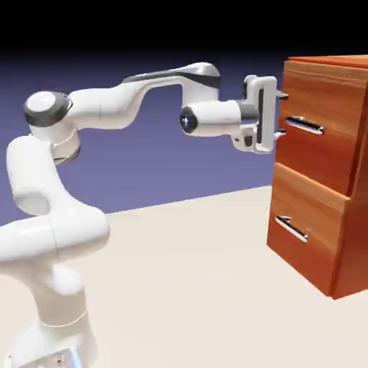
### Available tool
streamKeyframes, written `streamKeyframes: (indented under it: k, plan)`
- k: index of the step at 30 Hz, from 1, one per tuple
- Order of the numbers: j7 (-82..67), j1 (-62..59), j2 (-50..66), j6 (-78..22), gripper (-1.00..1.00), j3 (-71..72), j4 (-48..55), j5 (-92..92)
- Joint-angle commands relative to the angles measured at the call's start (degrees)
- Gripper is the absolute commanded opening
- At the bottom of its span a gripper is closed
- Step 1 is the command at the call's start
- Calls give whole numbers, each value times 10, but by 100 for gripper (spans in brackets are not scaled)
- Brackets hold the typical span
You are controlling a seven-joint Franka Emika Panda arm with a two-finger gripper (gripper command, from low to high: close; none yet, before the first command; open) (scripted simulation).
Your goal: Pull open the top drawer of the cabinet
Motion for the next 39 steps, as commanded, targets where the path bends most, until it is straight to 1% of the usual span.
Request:
streamKeyframes:
  k: [1, 3, 8, 9, 10, 11, 19, 26, 32, 39]
  plan:
    - [-1, -14, -5, -4, 0, 13, 7, 25]
    - [-1, -20, -7, -5, 0, 18, 10, 35]
    - [20, -115, -12, 14, 0, 66, 114, 34]
    - [21, -117, -12, 14, 0, 67, 115, 34]
    - [21, -117, -12, 14, -100, 67, 115, 34]
    - [21, -117, -12, 14, -100, 67, 115, 34]
    - [-2, 37, -15, -15, -100, -15, -51, 29]
    - [-3, 182, -39, -20, -100, -94, -188, 6]
    - [10, 307, -75, -3, -100, -158, -289, -28]
    - [36, 450, -125, 45, -100, -222, -384, -84]
